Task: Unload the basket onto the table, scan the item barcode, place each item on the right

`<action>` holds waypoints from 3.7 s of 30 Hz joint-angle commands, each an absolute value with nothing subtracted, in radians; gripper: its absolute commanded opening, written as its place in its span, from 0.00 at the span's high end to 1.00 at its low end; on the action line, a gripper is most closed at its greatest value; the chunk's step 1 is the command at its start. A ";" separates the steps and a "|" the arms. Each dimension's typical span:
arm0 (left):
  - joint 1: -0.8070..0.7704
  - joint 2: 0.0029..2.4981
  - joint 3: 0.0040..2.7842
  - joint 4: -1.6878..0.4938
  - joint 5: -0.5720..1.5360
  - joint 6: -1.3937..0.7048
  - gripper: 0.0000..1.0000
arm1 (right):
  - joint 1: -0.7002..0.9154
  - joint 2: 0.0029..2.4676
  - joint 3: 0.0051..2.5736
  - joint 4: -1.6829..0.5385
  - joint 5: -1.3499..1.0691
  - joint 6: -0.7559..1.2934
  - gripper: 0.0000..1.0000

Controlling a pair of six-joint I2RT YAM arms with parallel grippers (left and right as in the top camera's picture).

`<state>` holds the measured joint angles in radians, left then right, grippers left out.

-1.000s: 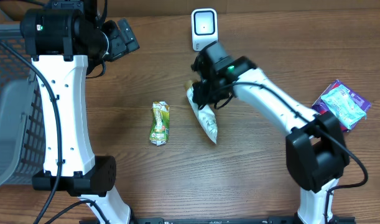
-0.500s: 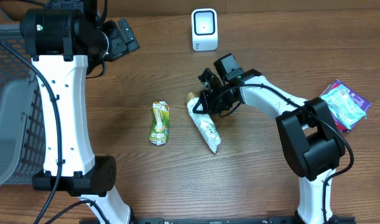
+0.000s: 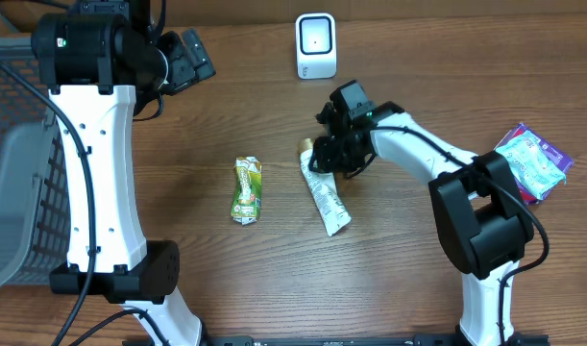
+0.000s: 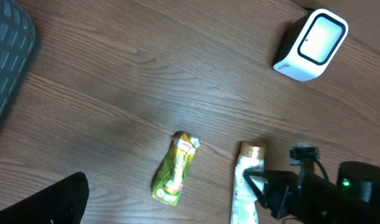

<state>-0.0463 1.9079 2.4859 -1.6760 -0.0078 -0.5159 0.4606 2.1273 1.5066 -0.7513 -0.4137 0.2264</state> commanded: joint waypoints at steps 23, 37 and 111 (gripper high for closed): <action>-0.055 1.909 2.482 -1.675 -0.004 -0.505 0.00 | 0.369 2.059 1.514 -1.071 -0.520 -0.061 0.11; -0.055 1.909 2.481 -1.675 -0.004 -0.505 0.01 | 0.380 2.061 1.315 -0.823 -0.657 0.083 0.46; -0.059 1.909 2.482 -1.675 -0.004 -0.505 0.00 | 0.616 1.938 1.579 0.096 0.681 -0.728 0.96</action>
<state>-0.0463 1.9079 2.4859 -1.6756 -0.0078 -0.5159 0.6212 1.8809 1.5391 0.0147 0.4767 -0.4496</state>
